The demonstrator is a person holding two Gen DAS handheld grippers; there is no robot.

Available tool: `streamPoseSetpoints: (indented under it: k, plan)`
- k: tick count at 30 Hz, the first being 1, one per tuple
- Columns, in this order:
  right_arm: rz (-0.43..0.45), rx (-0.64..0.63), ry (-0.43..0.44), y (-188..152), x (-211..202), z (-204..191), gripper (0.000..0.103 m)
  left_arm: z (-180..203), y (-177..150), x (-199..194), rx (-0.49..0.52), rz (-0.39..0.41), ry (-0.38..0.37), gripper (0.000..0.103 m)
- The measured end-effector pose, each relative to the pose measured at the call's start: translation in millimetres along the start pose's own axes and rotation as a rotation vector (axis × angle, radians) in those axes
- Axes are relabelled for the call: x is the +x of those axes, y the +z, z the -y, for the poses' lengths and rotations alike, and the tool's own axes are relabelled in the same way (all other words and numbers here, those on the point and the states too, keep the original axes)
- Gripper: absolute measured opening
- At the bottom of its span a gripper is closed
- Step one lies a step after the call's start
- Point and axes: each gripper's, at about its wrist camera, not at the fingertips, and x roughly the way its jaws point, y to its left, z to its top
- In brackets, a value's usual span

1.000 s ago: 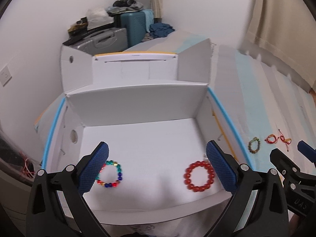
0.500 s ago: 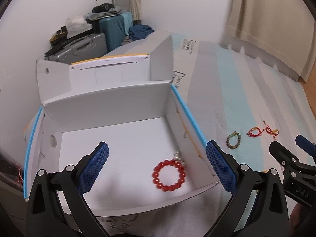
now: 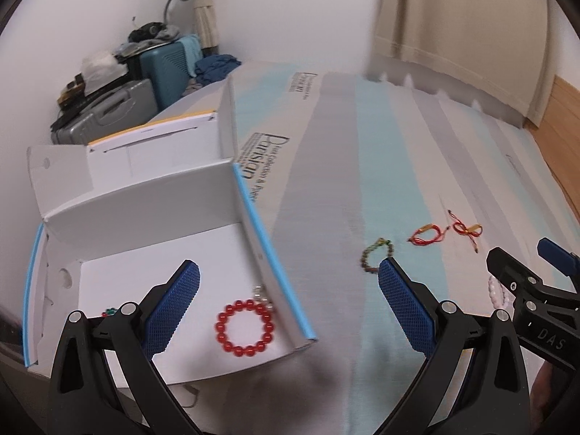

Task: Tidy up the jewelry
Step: 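Withdraw both grippers from the box back over the bracelets on the bed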

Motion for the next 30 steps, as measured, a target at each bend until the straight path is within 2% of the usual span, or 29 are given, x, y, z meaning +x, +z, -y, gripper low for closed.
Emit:
streamPoseSetpoints:
  k: [16, 30]
  plan:
    - [0.0, 0.087, -0.06, -10.1, -5.7, 74.5, 0.095, 80.1, 2.2, 5.9, 0.116, 0.0, -0.101, 0.097]
    - [0.001, 0.156, -0.093, -8.6, 2.9, 120.4, 0.095, 120.4, 11.1, 26.8, 0.181, -0.008, -0.146, 0.097]
